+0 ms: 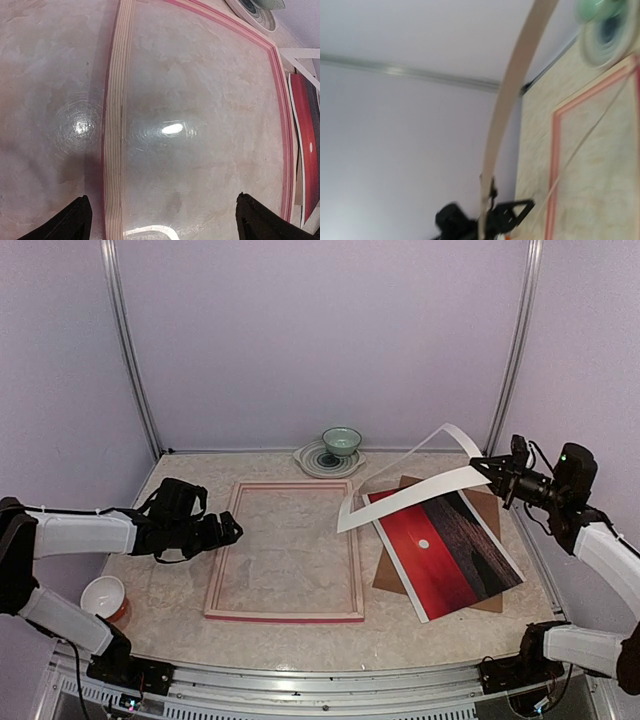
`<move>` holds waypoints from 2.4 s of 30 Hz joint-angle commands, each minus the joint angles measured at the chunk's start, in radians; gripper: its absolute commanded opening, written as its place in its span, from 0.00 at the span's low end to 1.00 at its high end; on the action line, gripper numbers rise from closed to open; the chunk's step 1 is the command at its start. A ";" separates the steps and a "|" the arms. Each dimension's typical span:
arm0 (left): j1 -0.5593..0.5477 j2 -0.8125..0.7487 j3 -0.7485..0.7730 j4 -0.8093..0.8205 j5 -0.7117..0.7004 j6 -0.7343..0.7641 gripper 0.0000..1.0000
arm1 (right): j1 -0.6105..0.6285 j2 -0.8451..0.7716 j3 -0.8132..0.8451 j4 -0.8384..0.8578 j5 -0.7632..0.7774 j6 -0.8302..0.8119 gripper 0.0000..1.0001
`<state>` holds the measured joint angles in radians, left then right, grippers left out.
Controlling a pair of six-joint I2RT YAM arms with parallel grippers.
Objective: Put the photo into the frame
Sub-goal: Place the mat board on the glass panel.
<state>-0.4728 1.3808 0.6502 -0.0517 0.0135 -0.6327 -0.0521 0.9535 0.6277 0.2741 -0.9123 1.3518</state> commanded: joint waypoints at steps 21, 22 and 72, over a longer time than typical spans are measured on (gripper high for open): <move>0.053 0.052 -0.050 0.104 -0.037 -0.060 0.99 | 0.339 0.057 0.057 0.167 0.134 -0.104 0.00; 0.056 0.050 -0.052 0.106 -0.038 -0.062 0.99 | 0.346 0.056 0.035 0.136 0.153 -0.125 0.00; -0.092 0.145 -0.114 0.259 -0.010 -0.185 0.93 | 0.807 0.212 -0.097 -0.081 0.843 -0.183 0.00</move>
<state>-0.5571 1.5269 0.5392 0.2462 -0.0090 -0.8097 0.7303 1.1690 0.4984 0.1631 -0.1078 1.1938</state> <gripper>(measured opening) 0.923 0.004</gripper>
